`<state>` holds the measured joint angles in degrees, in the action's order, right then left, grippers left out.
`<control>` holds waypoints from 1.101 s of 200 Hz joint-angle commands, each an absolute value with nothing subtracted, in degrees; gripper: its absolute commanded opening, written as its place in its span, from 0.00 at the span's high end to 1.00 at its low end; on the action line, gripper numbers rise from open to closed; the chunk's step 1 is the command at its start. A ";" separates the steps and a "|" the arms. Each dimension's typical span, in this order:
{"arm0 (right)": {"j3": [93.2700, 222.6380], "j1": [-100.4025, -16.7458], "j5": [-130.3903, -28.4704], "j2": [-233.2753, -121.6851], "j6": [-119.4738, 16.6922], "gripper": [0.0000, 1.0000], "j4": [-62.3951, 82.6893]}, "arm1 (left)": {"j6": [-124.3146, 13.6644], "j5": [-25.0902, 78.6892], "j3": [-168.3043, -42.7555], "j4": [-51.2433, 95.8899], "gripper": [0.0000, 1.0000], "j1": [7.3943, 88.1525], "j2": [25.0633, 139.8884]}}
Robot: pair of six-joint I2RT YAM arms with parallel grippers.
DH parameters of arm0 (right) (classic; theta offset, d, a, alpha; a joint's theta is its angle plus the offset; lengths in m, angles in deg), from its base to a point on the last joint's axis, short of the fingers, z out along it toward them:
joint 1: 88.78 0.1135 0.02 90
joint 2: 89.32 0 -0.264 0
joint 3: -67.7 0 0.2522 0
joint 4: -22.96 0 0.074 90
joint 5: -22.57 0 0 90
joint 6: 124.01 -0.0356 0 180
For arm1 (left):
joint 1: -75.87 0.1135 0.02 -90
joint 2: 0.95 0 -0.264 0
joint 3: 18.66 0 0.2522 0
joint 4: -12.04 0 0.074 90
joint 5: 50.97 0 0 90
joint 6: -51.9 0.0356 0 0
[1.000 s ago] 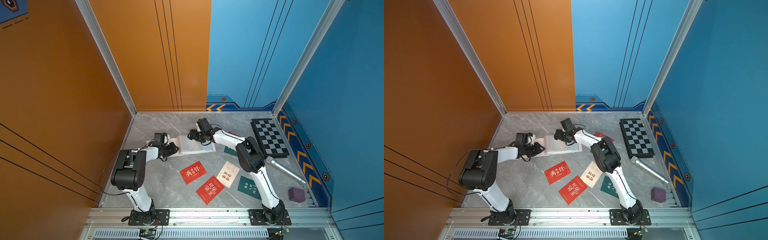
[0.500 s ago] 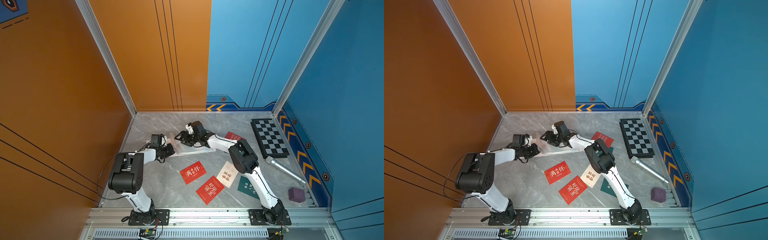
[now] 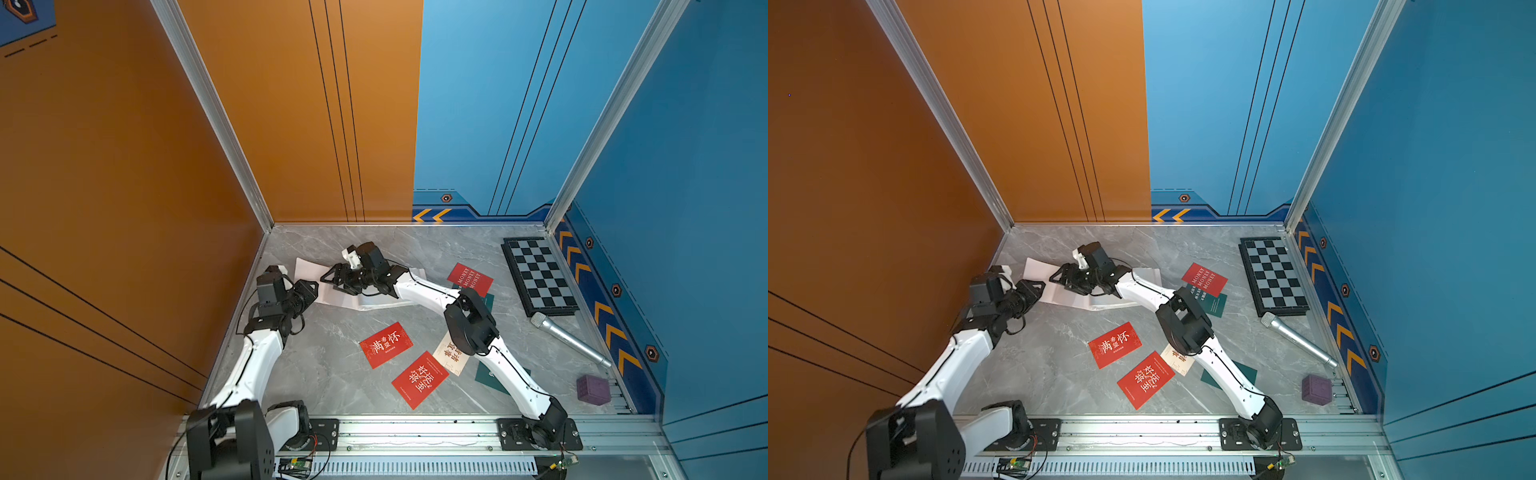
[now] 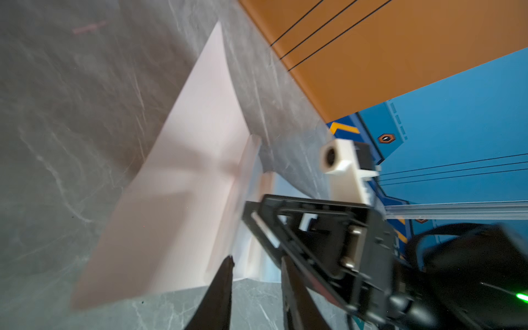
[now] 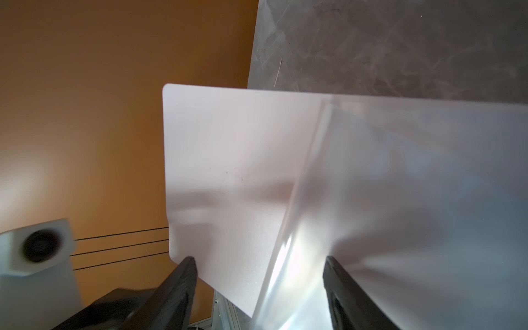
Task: Place the photos into the photo albums
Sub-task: Turn the page of the photo album at the center of the board.
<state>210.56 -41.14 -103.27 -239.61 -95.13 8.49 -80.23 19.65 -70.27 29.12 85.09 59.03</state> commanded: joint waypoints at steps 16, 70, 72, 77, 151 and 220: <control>214.32 -40.14 -104.07 -242.35 -94.74 0.27 5.43 | -80.82 21.35 -75.40 41.48 0.70 84.88 51.75; 214.75 -39.59 -107.22 -242.08 -97.82 0.26 13.09 | -80.73 16.07 -79.71 42.33 0.71 82.22 57.89; 214.69 -39.65 -107.28 -242.03 -97.75 0.26 13.13 | -80.56 15.71 -79.95 42.33 0.71 82.25 58.39; 214.26 -39.77 -107.48 -241.66 -97.66 0.26 13.34 | -80.22 14.90 -80.78 42.33 0.71 82.34 59.95; 202.97 -42.78 -103.68 -238.86 -103.96 0.32 27.50 | -79.97 21.50 -78.74 39.83 0.75 81.88 68.53; 199.22 -43.24 -102.29 -237.50 -107.04 0.42 32.32 | -79.74 20.47 -77.41 32.67 0.76 80.17 80.88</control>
